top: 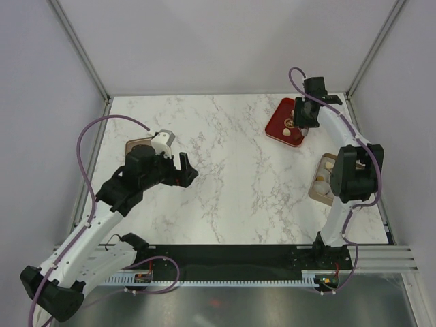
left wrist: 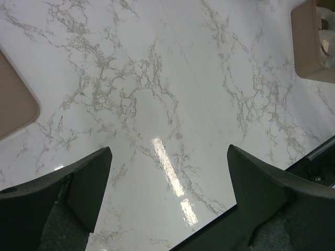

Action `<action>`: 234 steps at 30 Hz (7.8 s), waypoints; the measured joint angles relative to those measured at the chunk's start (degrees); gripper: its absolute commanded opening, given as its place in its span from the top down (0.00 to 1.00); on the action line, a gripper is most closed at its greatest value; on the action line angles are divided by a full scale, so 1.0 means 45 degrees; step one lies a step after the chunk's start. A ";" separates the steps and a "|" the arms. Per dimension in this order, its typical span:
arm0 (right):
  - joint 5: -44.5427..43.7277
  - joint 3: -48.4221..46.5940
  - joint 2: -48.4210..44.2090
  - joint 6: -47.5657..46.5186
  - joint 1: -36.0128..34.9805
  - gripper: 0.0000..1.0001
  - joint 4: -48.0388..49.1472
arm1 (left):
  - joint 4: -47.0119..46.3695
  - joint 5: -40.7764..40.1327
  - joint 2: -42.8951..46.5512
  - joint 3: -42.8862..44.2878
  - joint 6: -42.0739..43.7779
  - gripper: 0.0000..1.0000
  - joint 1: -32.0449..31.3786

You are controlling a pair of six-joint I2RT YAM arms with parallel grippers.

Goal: Pack the chocolate

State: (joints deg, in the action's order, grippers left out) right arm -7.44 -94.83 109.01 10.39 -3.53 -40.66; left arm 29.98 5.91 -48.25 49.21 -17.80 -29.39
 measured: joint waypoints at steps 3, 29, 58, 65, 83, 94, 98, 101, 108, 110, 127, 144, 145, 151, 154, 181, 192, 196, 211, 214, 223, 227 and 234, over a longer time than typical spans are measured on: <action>-0.0053 -0.0622 0.0568 -0.0277 -0.0068 0.46 0.0175 | 0.0015 -0.0015 -0.0083 0.0000 0.0029 0.01 0.0000; -0.0316 -0.1681 0.2195 -0.0947 -0.0189 0.60 0.0321 | 0.0039 -0.0024 -0.0282 0.0000 0.0112 0.01 0.0000; -0.0291 0.1370 -0.3351 0.0194 -0.0189 0.66 -0.2691 | 0.0044 0.0053 -0.0277 0.0000 0.0117 0.01 0.0000; -0.0345 0.3881 -0.6819 0.1049 -0.0189 0.66 -0.4226 | 0.0044 0.0160 -0.0277 0.0000 0.0117 0.01 0.0000; -0.1175 0.5693 -1.0613 0.2953 -0.0189 0.64 -0.7587 | 0.0044 0.0753 -0.0277 0.0000 0.0112 0.01 0.0000; -0.1035 0.6562 -1.1064 0.3769 -0.0189 0.63 -0.7723 | 0.0044 0.0767 -0.0272 0.0000 0.0112 0.01 0.0000; -0.1001 0.6946 -1.1385 0.3915 -0.0189 0.63 -0.7728 | 0.0044 0.0767 -0.0272 0.0000 0.0112 0.01 0.0000; -0.0879 0.7223 -1.1443 0.3993 -0.0189 0.62 -0.7708 | 0.0044 0.0772 -0.0272 0.0000 0.0112 0.01 0.0000; -0.0724 0.7393 -1.1434 0.4095 -0.0189 0.60 -0.7388 | 0.0044 0.0772 -0.0282 0.0000 0.0117 0.01 0.0000; -0.0695 0.7393 -1.1424 0.4109 -0.0189 0.59 -0.7334 | 0.0044 0.0767 -0.0287 0.0000 0.0112 0.01 0.0000; -0.0869 0.7393 -1.1380 0.4269 -0.0189 0.56 -0.7315 | 0.0044 0.0772 -0.0384 0.0000 0.0112 0.01 0.0000; -0.1311 0.6441 -1.1069 0.4153 -0.0189 0.54 -0.7431 | 0.0044 0.0763 -0.0384 0.0000 0.0117 0.01 0.0000; -0.1331 0.6271 -1.1035 0.4114 -0.0189 0.54 -0.7465 | 0.0044 0.0763 -0.0384 0.0000 0.0117 0.01 0.0000; -0.1651 0.4483 -1.0302 0.3677 -0.0189 0.54 -0.7529 | 0.0044 0.0758 -0.0384 0.0000 0.0117 0.01 0.0000; -0.1520 0.3691 -0.9685 0.3313 -0.0189 0.54 -0.7155 | 0.0044 0.0753 -0.0379 0.0000 0.0117 0.01 0.0000; -0.0495 0.2846 -0.4367 0.4852 -0.1112 0.52 -0.2118 | 0.0044 0.0724 -0.0384 0.0000 0.0117 0.01 0.0000; -0.1073 0.2764 -0.2681 0.5537 -0.1302 0.52 -0.1525 | 0.0044 0.0719 -0.0379 0.0000 0.0117 0.01 0.0000; -0.1389 0.2749 -0.2467 0.5566 -0.1336 0.52 -0.1457 | 0.0044 0.0719 -0.0374 0.0000 0.0117 0.01 0.0000; -0.1443 0.2725 -0.1831 0.5566 -0.1336 0.52 -0.0733 | 0.0044 0.0714 -0.0374 0.0000 0.0117 0.01 0.0000; -0.1404 0.2725 -0.1778 0.5566 -0.1336 0.52 -0.0661 | 0.0044 0.0714 -0.0374 0.0000 0.0117 0.01 0.0000; -0.1083 0.2730 -0.1753 0.5644 -0.1336 0.53 -0.0636 | 0.0044 0.0675 -0.0374 0.0000 0.0117 0.01 0.0000; -0.1078 0.2735 -0.1749 0.5600 -0.1336 0.54 -0.0690 | 0.0049 0.0568 -0.0374 0.0000 0.0117 0.01 0.0000; -0.1073 0.2807 -0.1481 0.5265 -0.1336 0.58 -0.0738 | 0.0087 0.0121 -0.0340 0.0000 0.0121 0.01 0.0000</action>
State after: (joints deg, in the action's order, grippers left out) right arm -12.27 -82.19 102.35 34.09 -9.54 -43.99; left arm 30.37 6.46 -49.78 49.21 -17.26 -29.39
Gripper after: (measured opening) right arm 0.432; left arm 0.991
